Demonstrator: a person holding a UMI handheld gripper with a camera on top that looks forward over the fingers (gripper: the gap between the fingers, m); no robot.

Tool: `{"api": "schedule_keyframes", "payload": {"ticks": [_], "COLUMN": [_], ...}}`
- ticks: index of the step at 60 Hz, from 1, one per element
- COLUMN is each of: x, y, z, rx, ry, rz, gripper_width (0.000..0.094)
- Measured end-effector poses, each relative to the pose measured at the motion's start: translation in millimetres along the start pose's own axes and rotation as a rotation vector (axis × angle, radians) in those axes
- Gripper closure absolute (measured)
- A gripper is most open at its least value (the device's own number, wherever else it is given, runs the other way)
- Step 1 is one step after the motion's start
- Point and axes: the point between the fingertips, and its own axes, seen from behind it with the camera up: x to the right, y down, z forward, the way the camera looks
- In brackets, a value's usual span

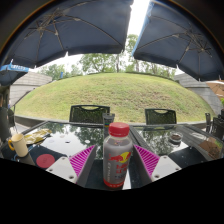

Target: Pour water

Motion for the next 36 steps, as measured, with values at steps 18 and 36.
{"api": "schedule_keyframes", "payload": {"ticks": [18, 36], "x": [14, -54], "y": [-13, -84], "z": [41, 13], "rx": [0.084, 0.181], "ry": [0.061, 0.151], "rz": [0.118, -0.381], "gripper_width": [0.0463, 0.0624]}}
